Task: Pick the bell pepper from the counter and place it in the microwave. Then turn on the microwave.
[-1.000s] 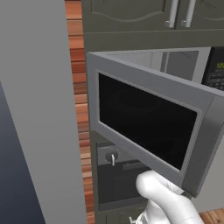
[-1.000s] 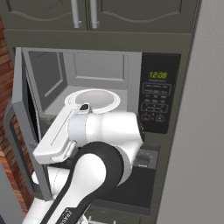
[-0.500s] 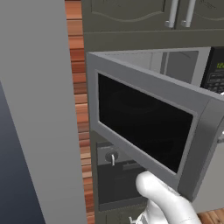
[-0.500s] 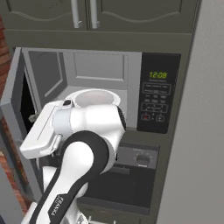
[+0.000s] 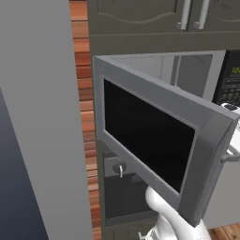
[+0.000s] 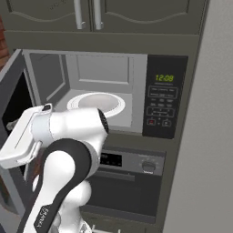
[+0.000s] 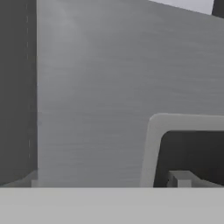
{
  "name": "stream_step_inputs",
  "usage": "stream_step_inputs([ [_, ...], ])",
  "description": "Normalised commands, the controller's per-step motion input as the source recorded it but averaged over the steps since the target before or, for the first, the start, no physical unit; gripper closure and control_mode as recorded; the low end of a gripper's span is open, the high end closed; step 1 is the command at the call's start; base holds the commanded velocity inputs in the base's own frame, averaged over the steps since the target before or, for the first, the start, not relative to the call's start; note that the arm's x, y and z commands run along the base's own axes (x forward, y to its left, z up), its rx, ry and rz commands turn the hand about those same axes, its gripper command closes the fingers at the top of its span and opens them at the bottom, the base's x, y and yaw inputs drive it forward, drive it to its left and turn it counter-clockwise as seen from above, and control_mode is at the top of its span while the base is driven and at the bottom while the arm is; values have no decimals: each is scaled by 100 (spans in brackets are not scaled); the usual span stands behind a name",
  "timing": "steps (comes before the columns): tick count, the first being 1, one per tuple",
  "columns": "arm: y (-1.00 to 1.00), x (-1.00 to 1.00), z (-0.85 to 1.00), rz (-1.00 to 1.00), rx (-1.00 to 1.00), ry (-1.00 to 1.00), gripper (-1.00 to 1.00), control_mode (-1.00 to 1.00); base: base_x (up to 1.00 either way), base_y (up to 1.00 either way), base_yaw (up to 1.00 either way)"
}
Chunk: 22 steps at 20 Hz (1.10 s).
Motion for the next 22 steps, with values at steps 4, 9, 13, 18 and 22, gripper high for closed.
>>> stream_step_inputs([
  [4, 49, 0, 0, 6, 2, 3, -100, -100, 0, 0, 0],
  [9, 55, 1, 0, 4, 1, 4, -100, -100, 0, 0, 0],
  [13, 50, 4, 0, 1, 2, 4, -100, -100, 0, 0, 0],
  [18, 26, 6, 0, 0, 4, 0, -100, -100, 0, 0, 0],
  [22, 20, 6, 0, 0, 4, 0, -100, -100, 0, 0, 0],
])
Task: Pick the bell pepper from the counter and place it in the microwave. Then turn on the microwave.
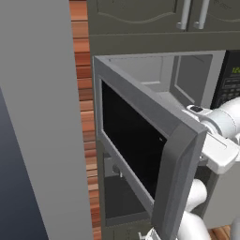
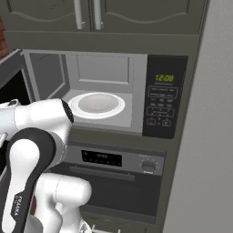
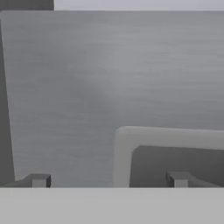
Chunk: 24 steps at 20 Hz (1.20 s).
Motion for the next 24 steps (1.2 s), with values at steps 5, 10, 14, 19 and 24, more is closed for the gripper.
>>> stream_step_inputs([
  [5, 26, 3, 0, 0, 3, 1, -100, -100, 0, 0, 0],
  [10, 18, 0, 0, 0, 2, 1, -100, -100, 0, 0, 0],
  [14, 9, 0, 0, 0, 2, 0, -100, -100, 0, 0, 0],
  [19, 16, 0, 0, 0, 1, 1, -100, -100, 0, 0, 0],
  [24, 19, 0, 0, -3, 0, 0, -100, -100, 0, 0, 0],
])
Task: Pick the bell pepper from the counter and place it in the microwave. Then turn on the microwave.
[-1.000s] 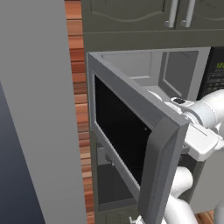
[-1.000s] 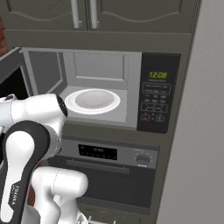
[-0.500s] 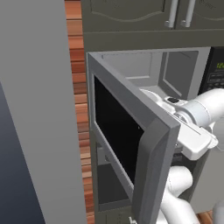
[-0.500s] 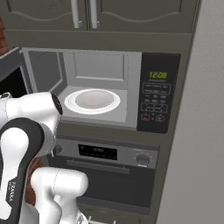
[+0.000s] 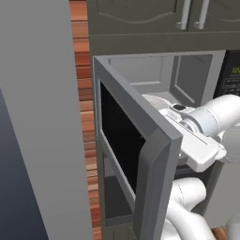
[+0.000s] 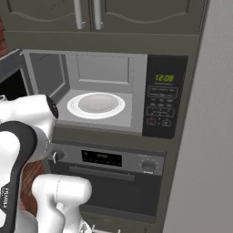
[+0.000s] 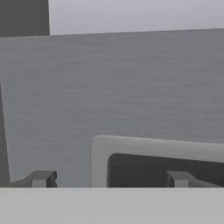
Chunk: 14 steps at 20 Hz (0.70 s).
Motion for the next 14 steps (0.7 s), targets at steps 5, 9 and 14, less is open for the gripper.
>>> stream_step_inputs([
  [5, 2, 0, 0, -8, 0, 0, -100, -100, 0, 0, 0],
  [9, 0, 0, 0, -9, 0, 0, -100, -100, 0, 0, 0],
  [14, -24, 0, 0, -3, 1, 0, -100, -100, 0, 0, 0],
])
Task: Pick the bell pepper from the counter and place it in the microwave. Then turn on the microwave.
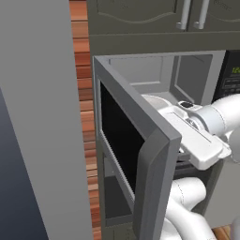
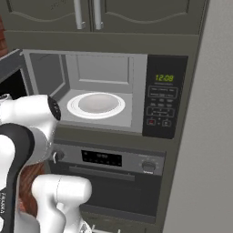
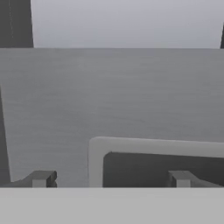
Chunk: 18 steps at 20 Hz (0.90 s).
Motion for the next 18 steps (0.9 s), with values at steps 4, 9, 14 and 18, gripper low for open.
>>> stream_step_inputs([
  [4, -59, -8, 0, 0, 2, 0, -100, -100, 0, 0, 0],
  [9, -60, -15, 2, -3, 4, 0, -100, -100, 0, 0, 0],
  [14, -40, -17, 10, -28, 3, 0, -100, -100, 0, 0, 0],
  [18, -43, -32, 1, -41, 1, 0, -100, -100, 0, 0, 0],
])
